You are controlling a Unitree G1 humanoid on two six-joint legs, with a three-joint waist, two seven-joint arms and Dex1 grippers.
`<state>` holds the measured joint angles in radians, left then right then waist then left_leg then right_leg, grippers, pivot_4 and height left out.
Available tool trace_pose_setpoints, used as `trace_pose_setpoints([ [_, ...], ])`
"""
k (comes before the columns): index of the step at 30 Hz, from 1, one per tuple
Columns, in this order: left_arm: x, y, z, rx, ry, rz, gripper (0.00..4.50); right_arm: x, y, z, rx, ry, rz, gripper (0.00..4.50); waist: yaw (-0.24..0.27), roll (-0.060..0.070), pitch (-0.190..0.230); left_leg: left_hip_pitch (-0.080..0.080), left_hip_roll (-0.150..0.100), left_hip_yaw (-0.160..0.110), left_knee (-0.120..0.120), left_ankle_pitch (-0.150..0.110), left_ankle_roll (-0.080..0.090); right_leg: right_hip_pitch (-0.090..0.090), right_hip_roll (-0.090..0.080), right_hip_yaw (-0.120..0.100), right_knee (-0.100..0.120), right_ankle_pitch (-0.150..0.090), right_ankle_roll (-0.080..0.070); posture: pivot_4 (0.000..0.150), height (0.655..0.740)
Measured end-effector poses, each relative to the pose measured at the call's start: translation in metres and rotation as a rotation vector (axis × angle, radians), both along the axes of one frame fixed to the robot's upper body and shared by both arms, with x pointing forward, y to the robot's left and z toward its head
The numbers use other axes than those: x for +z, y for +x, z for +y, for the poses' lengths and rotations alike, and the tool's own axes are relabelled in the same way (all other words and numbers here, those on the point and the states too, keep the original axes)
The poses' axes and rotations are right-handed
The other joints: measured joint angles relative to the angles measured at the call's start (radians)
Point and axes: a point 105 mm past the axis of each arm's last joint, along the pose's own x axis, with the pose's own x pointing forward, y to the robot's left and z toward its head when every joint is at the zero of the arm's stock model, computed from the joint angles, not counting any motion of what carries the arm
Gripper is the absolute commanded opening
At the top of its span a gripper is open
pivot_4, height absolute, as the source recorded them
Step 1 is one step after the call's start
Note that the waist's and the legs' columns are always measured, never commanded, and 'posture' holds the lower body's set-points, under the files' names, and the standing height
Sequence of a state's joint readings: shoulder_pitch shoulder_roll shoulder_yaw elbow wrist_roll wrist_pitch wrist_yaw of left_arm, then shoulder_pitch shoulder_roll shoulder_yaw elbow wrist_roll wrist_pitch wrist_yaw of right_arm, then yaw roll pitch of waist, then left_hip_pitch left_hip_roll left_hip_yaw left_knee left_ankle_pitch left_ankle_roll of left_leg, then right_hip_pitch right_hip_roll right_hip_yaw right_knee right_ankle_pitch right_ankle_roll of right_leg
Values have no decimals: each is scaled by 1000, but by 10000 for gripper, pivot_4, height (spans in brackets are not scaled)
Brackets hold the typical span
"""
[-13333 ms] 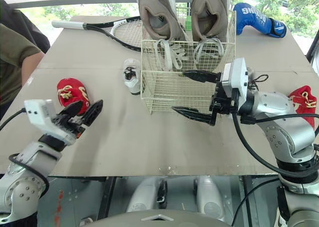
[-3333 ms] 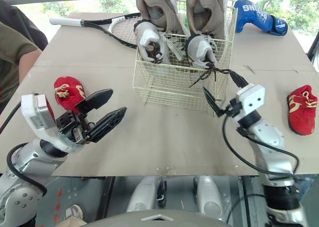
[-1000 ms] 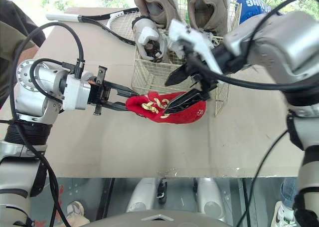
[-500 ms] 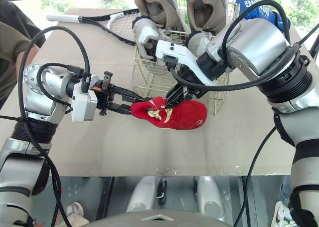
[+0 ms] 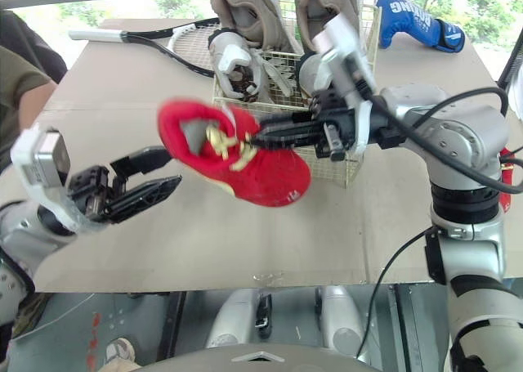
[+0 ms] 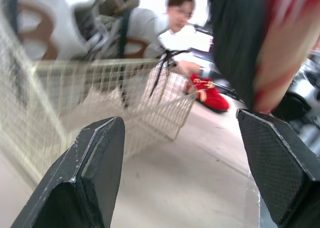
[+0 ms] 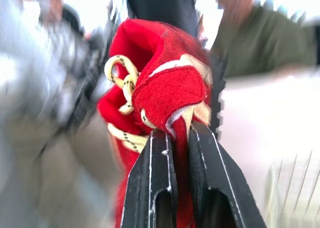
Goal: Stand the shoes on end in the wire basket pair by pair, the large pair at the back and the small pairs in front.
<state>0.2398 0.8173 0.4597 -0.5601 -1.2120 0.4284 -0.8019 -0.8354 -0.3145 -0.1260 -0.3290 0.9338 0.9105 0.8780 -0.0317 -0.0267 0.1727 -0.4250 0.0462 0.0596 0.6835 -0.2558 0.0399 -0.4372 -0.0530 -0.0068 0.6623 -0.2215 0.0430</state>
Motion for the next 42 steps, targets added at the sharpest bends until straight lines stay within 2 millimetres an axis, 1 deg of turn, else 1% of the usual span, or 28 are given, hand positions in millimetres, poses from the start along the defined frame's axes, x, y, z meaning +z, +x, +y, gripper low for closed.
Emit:
trace_pose_setpoints([
  [1, 0, -5, 0, 46, -32, -8, 38582, 2, 5, 3, -108, 117, -46, 0, 1, 1, 0, 3, -1, 0, -1, 0, 0, 3, 0, 0, -1, 0, 0, 1500, 7400],
  [2, 1, -8, 0, 67, -40, -16, 38582, -6, 12, 5, -196, 135, -69, 0, 8, 2, 0, 4, -3, 0, -1, 0, 0, 4, -1, 0, -1, 0, 0, 1500, 7400],
  [4, 2, -11, 2, 93, -29, -32, 38582, -13, 19, 8, -278, 152, -102, 0, 12, 1, 0, 6, -5, 1, -1, 0, 0, 5, 0, 1, -1, -1, -1, 1500, 7400],
  [6, -2, -15, 7, 120, 5, -45, 38582, -25, 30, 14, -450, 211, -173, 0, 15, 1, 0, 9, -7, 3, -2, 0, 0, 6, 0, 3, -1, -2, -3, 1500, 7400],
  [8, -5, -15, 14, 135, 26, -47, 38582, -36, 39, 19, -560, 264, -237, 0, 14, 1, 0, 9, -6, 6, -2, 0, -1, 7, 1, 3, -1, -2, -3, 1500, 7400],
  [9, -6, -14, 19, 148, 37, -54, 38582, -45, 44, 26, -610, 292, -277, 0, 14, 1, 0, 9, -6, 8, -2, 0, -1, 7, 2, 3, -1, -3, -4, 1500, 7400],
  [12, -8, -12, 26, 160, 45, -57, 38582, -68, 53, 37, -684, 304, -324, 0, 14, 1, 0, 10, -5, 9, -2, 3, -5, 7, 2, 4, -1, -3, -4, 1500, 7400],
  [15, -9, -14, 27, 141, 64, -65, 38582, -87, 52, 48, -746, 340, -433, 0, 11, 1, 0, 10, -5, 10, -2, 3, -5, 7, 2, 5, -2, -3, -4, 1500, 7400],
  [16, -9, -14, 29, 144, 68, -68, 38582, -92, 52, 50, -752, 336, -450, 0, 11, 1, 0, 10, -5, 10, -3, 3, -5, 7, 2, 5, -2, -3, -4, 1500, 7400],
  [17, -9, -14, 32, 153, 73, -70, 38582, -102, 51, 54, -756, 326, -475, 0, 10, 1, 0, 10, -5, 10, -3, 3, -6, 6, 2, 5, -2, -3, -4, 1500, 7400],
  [20, -10, -15, 35, 156, 81, -71, 38582, -120, 56, 58, -778, 308, -492, 0, 7, 0, -1, 11, -4, 9, -3, 3, -6, 7, 1, 6, -2, -3, -4, 1500, 7400],
  [21, -10, -15, 35, 154, 85, -69, 38582, -122, 56, 61, -769, 313, -492, 0, 3, 0, -1, 11, -4, 9, -3, 3, -6, 7, 1, 6, -2, -3, -4, 1500, 7400],
  [22, -11, -16, 35, 148, 90, -70, 39037, -125, 57, 66, -745, 311, -481, 3322, -2, -2, -2, 12, -2, 8, -4, 3, -6, 8, 1, 6, -1, -3, -5, 1500, 7400],
  [23, -11, -16, 35, 145, 90, -71, 39226, -126, 57, 66, -736, 317, -459, 6941, -5, -2, -3, 14, -2, 7, -4, 3, -5, 9, 1, 7, -1, -3, -5, 1500, 7400],
  [24, -11, -16, 34, 141, 90, -72, 39226, -129, 57, 66, -720, 322, -424, 9451, -7, -3, -3, 16, -1, 6, -4, 3, -5, 11, 1, 7, -1, -3, -5, 1500, 7400],
  [25, -11, -16, 34, 139, 91, -73, 39226, -132, 57, 66, -703, 322, -399, 14265, -8, -3, -3, 20, -1, 6, -6, 2, -3, 15, 1, 7, -2, -3, -5, 1500, 7400],
  [27, -10, -17, 34, 129, 92, -76, 39226, -142, 57, 60, -670, 311, -308, 23753, -6, -4, -4, 32, -1, 7, -11, 0, -1, 26, -1, 6, -5, -4, -6, 1500, 7400],
  [28, -10, -17, 34, 127, 93, -77, 39226, -141, 56, 57, -652, 320, -274, 30450, -6, -5, -4, 33, -1, 7, -12, 0, -1, 26, -2, 6, -5, -4, -7, 1500, 7400],
  [30, -10, -17, 33, 124, 95, -79, 39226, -140, 54, 48, -628, 310, -245, 38433, -2, -5, -5, 34, -2, 6, -12, 0, -1, 26, -3, 5, -5, -4, -7, 1500, 7400],
  [31, -10, -17, 33, 125, 96, -82, 39226, -144, 53, 39, -625, 283, -221, 43439, 3, -5, -5, 33, -3, 6, -13, 0, -1, 26, -5, 5, -6, -5, -7, 1500, 7400],
  [33, -13, -16, 33, 132, 94, -77, 39226, -160, 52, 20, -641, 206, -168, 44282, 4, -4, -4, 31, -5, 6, -14, 0, -1, 24, -11, 4, -6, -5, -8, 1500, 7400],
  [34, -13, -16, 33, 132, 94, -77, 39226, -161, 52, 19, -642, 201, -165, 44282, 4, -5, -5, 31, -5, 6, -14, 0, -1, 24, -11, 5, -6, -5, -8, 1500, 7400],
  [35, -12, -12, 25, 97, 82, -91, 39226, -156, 47, -3, -661, 155, -154, 44282, 3, -6, -5, 29, -5, 6, -14, 0, -1, 22, -10, 4, -6, -5, -8, 1500, 7400],
  [36, -12, -11, 21, 79, 80, -95, 39226, -152, 42, -7, -649, 137, -167, 44282, 9, -3, -3, 28, -5, 5, -15, 0, -1, 21, -10, 3, -6, -5, -8, 1500, 7400],
  [38, -13, -8, 9, 22, 66, -81, 39226, -146, 29, -24, -651, 74, -152, 44282, 19, -1, -3, 27, -5, 6, -16, 0, -1, 20, -9, 3, -7, -5, -7, 1500, 7400],
  [40, -15, -5, -11, -68, 55, -51, 39226, -137, 15, -47, -688, 12, -134, 44282, 29, 0, -2, 26, -6, 5, -16, 0, -1, 20, -8, 2, -7, -6, -7, 1500, 7400],
  [41, -15, -6, -17, -98, 50, -44, 39226, -132, 10, -53, -699, -3, -137, 44282, 28, 0, -2, 26, -7, 5, -16, 0, -1, 20, -8, 3, -8, -6, -7, 1500, 7400],
  [42, -14, -5, -31, -163, 43, -38, 39226, -127, 0, -66, -727, -33, -99, 44282, 31, 1, -2, 25, -7, 5, -16, 0, -1, 20, -7, 3, -8, -6, -7, 1500, 7400],
])
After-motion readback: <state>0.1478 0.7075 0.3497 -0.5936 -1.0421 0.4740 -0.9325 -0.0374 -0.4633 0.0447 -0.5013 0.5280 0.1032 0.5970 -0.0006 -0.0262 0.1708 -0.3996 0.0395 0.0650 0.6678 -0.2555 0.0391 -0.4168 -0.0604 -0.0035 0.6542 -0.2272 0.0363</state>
